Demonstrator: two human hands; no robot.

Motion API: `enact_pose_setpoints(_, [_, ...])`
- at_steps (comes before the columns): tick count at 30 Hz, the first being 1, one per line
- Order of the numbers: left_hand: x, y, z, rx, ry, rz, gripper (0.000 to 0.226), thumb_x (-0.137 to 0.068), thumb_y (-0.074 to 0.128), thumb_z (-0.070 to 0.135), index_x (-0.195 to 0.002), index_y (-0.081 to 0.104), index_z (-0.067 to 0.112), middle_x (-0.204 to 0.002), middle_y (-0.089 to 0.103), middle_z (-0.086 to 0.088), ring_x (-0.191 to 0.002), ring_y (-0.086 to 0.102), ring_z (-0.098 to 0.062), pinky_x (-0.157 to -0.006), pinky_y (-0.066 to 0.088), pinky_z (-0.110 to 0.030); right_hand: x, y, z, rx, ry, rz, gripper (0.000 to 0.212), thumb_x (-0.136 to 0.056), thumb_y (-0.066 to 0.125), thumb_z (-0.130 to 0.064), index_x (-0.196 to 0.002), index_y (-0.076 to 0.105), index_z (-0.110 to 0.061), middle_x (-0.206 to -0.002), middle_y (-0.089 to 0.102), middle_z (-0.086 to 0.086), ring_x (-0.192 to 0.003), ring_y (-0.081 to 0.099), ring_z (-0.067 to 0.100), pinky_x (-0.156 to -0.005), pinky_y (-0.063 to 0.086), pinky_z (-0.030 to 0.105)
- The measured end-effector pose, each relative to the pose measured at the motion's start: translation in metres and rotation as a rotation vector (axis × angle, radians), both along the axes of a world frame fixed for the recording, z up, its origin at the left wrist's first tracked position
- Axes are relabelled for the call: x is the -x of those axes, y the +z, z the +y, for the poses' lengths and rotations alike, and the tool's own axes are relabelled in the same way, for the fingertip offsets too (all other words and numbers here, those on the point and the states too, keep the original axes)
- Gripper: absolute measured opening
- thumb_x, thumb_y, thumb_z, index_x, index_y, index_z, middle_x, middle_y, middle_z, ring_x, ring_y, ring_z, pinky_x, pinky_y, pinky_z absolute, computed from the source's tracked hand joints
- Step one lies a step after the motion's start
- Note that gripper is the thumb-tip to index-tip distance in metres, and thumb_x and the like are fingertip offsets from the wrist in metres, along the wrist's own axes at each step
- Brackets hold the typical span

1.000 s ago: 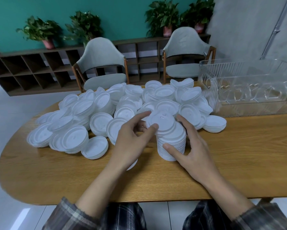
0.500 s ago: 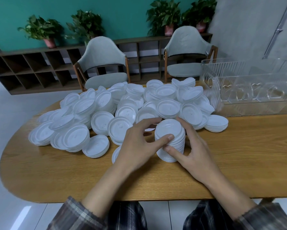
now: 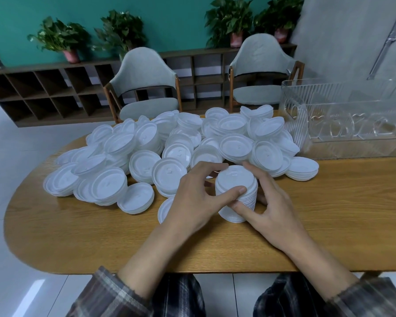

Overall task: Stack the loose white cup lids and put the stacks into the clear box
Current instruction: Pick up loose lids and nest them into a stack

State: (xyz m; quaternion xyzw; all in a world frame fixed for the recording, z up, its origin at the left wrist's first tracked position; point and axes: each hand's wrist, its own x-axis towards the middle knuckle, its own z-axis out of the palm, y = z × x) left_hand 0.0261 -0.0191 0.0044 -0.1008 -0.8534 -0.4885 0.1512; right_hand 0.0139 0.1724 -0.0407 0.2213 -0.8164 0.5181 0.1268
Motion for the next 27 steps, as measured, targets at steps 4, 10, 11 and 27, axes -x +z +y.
enact_pose_setpoints(4, [-0.008, -0.008, -0.006, 0.108, -0.051, 0.043, 0.058, -0.091, 0.074, 0.052, -0.141, 0.063, 0.025, -0.131, 0.063, 0.017, -0.125, 0.056, 0.002, -0.103, 0.045, -0.019, -0.001, 0.001, -0.001, -0.002, 0.006, -0.002, 0.083, -0.079, 0.081, -0.057, -0.150, 0.044, -0.033, -0.141, 0.057, -0.022, -0.133, 0.055, 0.003, -0.107, 0.052, 0.041])
enact_pose_setpoints(10, [-0.027, -0.023, -0.050, 0.411, 0.032, 0.166, 0.055, -0.097, 0.063, 0.060, -0.140, 0.063, 0.028, -0.130, 0.063, 0.014, -0.123, 0.056, -0.003, -0.102, 0.048, -0.028, -0.001, 0.002, -0.002, -0.032, -0.006, 0.018, 0.081, -0.076, 0.082, -0.056, -0.145, 0.042, -0.045, -0.138, 0.052, -0.035, -0.133, 0.051, -0.005, -0.110, 0.049, 0.032])
enact_pose_setpoints(11, [-0.028, -0.026, -0.057, 0.493, 0.059, 0.218, 0.054, -0.095, 0.065, 0.060, -0.136, 0.066, 0.025, -0.126, 0.064, 0.011, -0.118, 0.059, -0.008, -0.098, 0.049, -0.030, -0.001, 0.002, -0.003, -0.035, -0.009, 0.013, 0.081, -0.075, 0.082, -0.056, -0.145, 0.042, -0.045, -0.138, 0.052, -0.036, -0.133, 0.050, -0.006, -0.110, 0.048, 0.031])
enact_pose_setpoints(27, [-0.042, -0.034, -0.077, 0.671, 0.022, 0.280, 0.024, -0.097, 0.065, 0.045, -0.109, 0.074, 0.026, -0.089, 0.073, 0.013, -0.079, 0.068, -0.009, -0.066, 0.049, -0.025, -0.002, 0.003, -0.004, -0.081, -0.008, 0.060, 0.084, -0.078, 0.080, -0.054, -0.153, 0.043, -0.040, -0.145, 0.047, -0.033, -0.138, 0.042, -0.010, -0.112, 0.038, 0.014])
